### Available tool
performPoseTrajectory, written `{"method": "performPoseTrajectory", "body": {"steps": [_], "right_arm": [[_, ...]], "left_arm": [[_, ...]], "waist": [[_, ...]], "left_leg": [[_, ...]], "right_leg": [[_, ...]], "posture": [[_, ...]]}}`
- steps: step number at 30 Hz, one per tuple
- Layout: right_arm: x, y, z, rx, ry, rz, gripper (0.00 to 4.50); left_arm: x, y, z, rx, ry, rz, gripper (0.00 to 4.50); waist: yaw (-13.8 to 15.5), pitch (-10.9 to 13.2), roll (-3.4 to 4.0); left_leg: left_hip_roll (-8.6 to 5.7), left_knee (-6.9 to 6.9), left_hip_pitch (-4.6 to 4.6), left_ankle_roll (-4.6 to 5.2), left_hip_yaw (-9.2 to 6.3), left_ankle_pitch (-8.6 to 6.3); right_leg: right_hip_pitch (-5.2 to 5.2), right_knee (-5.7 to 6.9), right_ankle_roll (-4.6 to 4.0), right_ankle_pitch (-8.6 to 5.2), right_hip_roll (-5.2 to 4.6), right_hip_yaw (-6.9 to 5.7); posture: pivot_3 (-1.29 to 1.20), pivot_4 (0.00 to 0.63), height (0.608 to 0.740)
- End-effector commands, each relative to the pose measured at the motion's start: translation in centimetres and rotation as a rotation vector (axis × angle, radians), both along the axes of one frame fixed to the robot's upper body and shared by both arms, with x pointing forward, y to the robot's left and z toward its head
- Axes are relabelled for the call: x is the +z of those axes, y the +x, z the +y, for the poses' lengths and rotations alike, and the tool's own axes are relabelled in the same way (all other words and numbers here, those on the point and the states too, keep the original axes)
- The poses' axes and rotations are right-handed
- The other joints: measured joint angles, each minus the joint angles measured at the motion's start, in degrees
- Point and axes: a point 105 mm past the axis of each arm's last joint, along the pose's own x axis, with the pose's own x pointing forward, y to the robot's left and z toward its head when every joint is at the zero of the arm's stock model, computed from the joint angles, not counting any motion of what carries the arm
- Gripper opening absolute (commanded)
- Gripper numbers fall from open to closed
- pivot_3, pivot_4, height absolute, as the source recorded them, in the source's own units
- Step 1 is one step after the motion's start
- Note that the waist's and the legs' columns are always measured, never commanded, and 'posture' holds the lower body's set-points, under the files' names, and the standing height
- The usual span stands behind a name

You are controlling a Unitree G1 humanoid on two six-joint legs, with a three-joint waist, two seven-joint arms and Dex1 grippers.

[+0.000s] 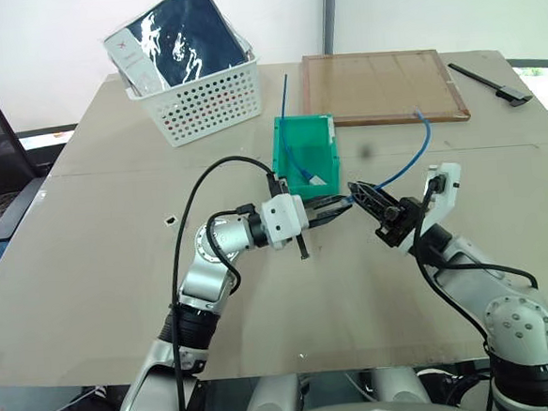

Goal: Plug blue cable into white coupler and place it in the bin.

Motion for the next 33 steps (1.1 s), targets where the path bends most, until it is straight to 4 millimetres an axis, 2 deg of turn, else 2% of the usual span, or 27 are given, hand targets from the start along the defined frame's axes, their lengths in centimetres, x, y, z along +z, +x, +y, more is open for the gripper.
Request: {"method": "performPoseTrajectory", "body": {"steps": [1,8,10,12,13,16,17,18,20,22,23,27,30,33], "right_arm": [[0.7,-0.3,-0.4,-0.015,0.008,-0.033,0.05],[0.7,-0.6,-0.1,0.009,0.012,-0.029,0.05],[0.7,-0.6,-0.1,0.015,0.016,-0.025,0.05],[0.7,-0.7,0.0,0.022,0.022,-0.023,0.0],[0.7,-0.7,0.1,0.024,0.026,-0.022,0.0],[0.7,-0.7,0.1,0.028,0.036,-0.021,0.0],[0.7,-0.6,0.1,0.028,0.039,-0.021,0.0],[0.7,-0.6,0.0,0.028,0.042,-0.021,0.0],[0.6,-0.5,-0.1,0.032,0.042,-0.022,0.0],[0.6,-0.4,-0.1,0.04,0.045,-0.025,0.0],[0.6,-0.3,-0.1,0.042,0.046,-0.026,0.0],[0.4,0.0,0.3,0.074,0.053,-0.027,0.0],[0.2,0.1,0.7,0.095,0.047,-0.027,0.0],[0.1,0.3,0.9,0.114,0.039,-0.029,0.0]], "left_arm": [[1.4,-0.6,-0.2,-0.017,-0.04,-0.05,0.0],[1.4,-0.5,-0.1,-0.01,-0.041,-0.044,0.0],[1.6,-0.5,0.2,-0.013,-0.079,0.018,0.0],[1.6,-0.6,0.2,-0.023,-0.083,0.045,0.94],[1.7,-0.6,0.3,-0.014,-0.085,0.044,1.26],[1.3,-0.5,1.5,0.024,-0.087,0.11,2.73],[1.1,-0.6,2.2,0.037,-0.084,0.138,3.34],[0.9,-0.6,3.2,0.064,-0.095,0.199,3.71],[0.5,-0.5,6.2,0.162,-0.113,0.307,3.71],[0.1,0.0,10.1,0.309,-0.133,0.387,3.71],[0.1,0.1,11.2,0.351,-0.135,0.401,3.71],[0.1,0.8,19.8,0.656,-0.131,0.416,3.71],[-0.2,0.7,23.2,0.759,-0.104,0.426,3.71],[-1.6,0.4,25.8,0.824,-0.062,0.467,3.71]], "waist": [[0.0,0.0,0.0],[0.0,0.0,0.0],[0.0,0.0,0.0],[0.0,0.0,0.0],[0.0,0.0,0.0],[-0.1,0.0,0.0],[-0.2,0.0,0.01],[-0.3,0.0,0.02],[-0.8,0.0,0.04],[-0.8,0.0,0.07],[-0.9,0.0,0.07],[-0.7,0.0,0.08],[-0.7,0.0,0.09],[-0.3,0.1,0.1]], "left_leg": [[0.0,0.0,0.0,0.0,0.0,0.0],[0.0,0.0,0.0,0.0,0.0,0.0],[0.0,0.0,0.0,0.0,0.0,0.0],[0.0,0.0,0.0,0.0,0.0,0.0],[0.0,0.0,0.0,0.0,0.0,0.0],[0.0,0.0,0.0,0.0,0.0,0.0],[0.01,0.0,0.02,0.0,0.02,0.0],[0.02,-0.03,0.04,0.0,0.03,0.0],[0.08,-0.1,0.07,0.0,0.05,0.0],[0.12,-0.13,0.07,0.0,0.02,0.0],[0.15,-0.13,0.07,0.0,0.02,-0.01],[0.27,-0.1,0.11,0.0,0.04,-0.01],[0.35,-0.14,0.14,-0.02,0.09,-0.01],[0.35,-0.13,0.15,-0.02,0.17,-0.02]], "right_leg": [[0.0,0.0,0.0,0.0,0.0,0.0],[0.0,0.0,0.0,0.0,0.0,0.0],[0.0,0.0,0.0,0.0,0.0,0.0],[0.0,0.0,0.0,0.0,0.0,0.0],[0.0,0.0,0.0,0.0,0.0,0.0],[0.0,0.0,0.0,0.0,0.0,0.0],[0.0,0.0,0.0,0.0,0.0,0.03],[0.0,0.0,0.0,0.0,0.0,0.05],[-0.03,0.0,-0.01,-0.01,0.07,0.08],[-0.04,0.02,-0.02,-0.01,0.11,0.07],[-0.04,0.01,-0.02,-0.01,0.14,0.07],[-0.02,-0.03,-0.02,-0.01,0.24,0.07],[-0.04,-0.04,-0.03,-0.01,0.31,0.09],[-0.03,-0.06,-0.03,-0.01,0.29,0.13]], "posture": [[0.0,0.15,0.74],[0.0,0.15,0.74],[0.0,0.15,0.74],[0.0,0.15,0.74],[0.0,0.15,0.74],[0.0,0.15,0.74],[0.0,0.15,0.74],[0.0,0.15,0.74],[0.0,0.15,0.74],[0.0,0.15,0.74],[0.0,0.15,0.74],[0.0,0.15,0.74],[0.0,0.15,0.74],[0.0,0.15,0.74]]}}
